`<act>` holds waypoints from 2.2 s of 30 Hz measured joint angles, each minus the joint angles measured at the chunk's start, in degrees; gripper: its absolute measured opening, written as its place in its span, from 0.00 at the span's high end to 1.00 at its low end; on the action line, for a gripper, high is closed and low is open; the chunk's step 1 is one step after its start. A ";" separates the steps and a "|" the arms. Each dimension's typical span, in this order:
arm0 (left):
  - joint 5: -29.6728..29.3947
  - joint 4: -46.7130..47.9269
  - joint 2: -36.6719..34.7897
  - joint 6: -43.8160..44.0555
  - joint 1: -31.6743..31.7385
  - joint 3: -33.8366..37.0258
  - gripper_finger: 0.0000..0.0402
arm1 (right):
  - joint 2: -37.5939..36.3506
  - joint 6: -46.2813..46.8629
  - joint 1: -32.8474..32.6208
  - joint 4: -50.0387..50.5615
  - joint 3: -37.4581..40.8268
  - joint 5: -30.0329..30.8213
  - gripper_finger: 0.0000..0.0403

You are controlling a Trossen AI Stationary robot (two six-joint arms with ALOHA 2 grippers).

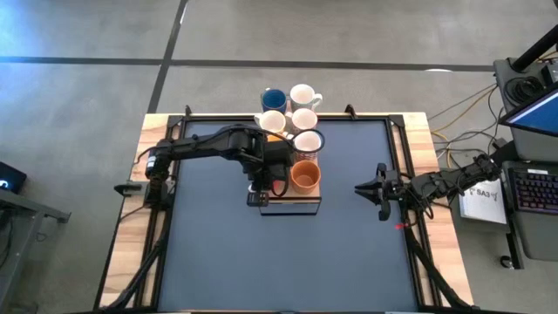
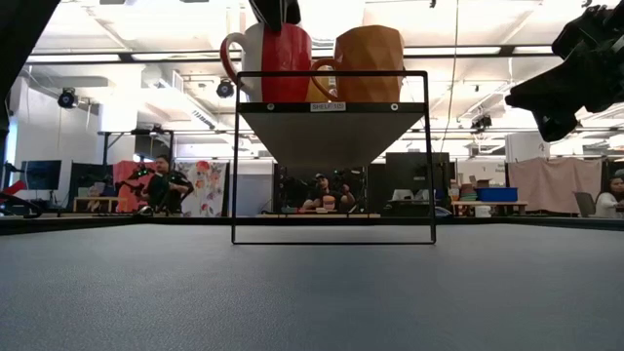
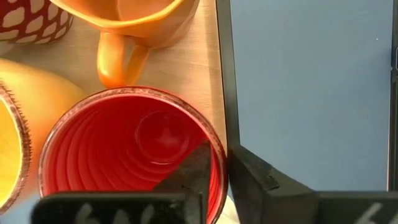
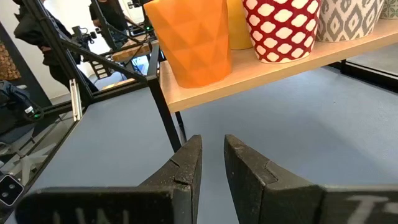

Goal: Place coffee mugs
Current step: Adjust the orange mug and the red mug on the shelf, then return to Home Position

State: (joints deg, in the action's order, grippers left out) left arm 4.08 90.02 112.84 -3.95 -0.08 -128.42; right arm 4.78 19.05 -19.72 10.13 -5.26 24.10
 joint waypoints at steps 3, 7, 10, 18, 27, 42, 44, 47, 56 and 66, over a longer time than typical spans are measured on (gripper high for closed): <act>-0.08 0.22 0.00 -0.01 0.00 0.00 0.97 | 0.00 0.00 0.00 0.00 0.00 0.00 0.86; 0.42 -0.11 0.00 -0.09 0.00 -0.02 0.98 | 0.00 0.00 0.01 0.00 0.00 -0.01 0.86; 0.92 -0.06 -0.05 -0.02 0.00 -0.02 0.98 | 0.00 0.00 0.02 0.00 0.00 0.00 0.86; 1.49 0.03 -0.37 -3.89 -1.01 -0.02 0.98 | 0.00 0.00 0.00 0.00 0.00 -0.01 0.86; 1.33 -0.31 -0.37 -6.03 -1.07 0.00 0.98 | 0.00 0.00 0.02 0.00 0.00 -0.02 0.86; 1.11 -2.53 -0.24 -2.89 -1.07 0.00 0.96 | 0.00 0.00 0.01 0.00 0.00 -0.02 0.86; 1.09 -2.51 -0.24 -2.37 -1.07 0.00 0.94 | 0.00 0.00 0.00 0.00 0.00 -0.01 0.86; 1.07 -2.52 -0.24 -1.41 -1.11 0.00 0.90 | 0.00 0.00 0.02 0.00 0.00 -0.02 0.86; 1.01 -1.01 -0.24 -0.69 -1.07 -0.94 0.81 | 0.00 0.00 0.02 0.00 0.00 0.00 0.86; -2.33 0.07 -5.11 2.82 -1.51 -1.59 0.81 | 0.00 0.00 0.02 0.00 0.00 0.00 0.86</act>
State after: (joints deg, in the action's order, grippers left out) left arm 1.75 90.08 107.73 -1.13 -1.59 -130.01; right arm 4.78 19.05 -19.70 10.13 -5.26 24.09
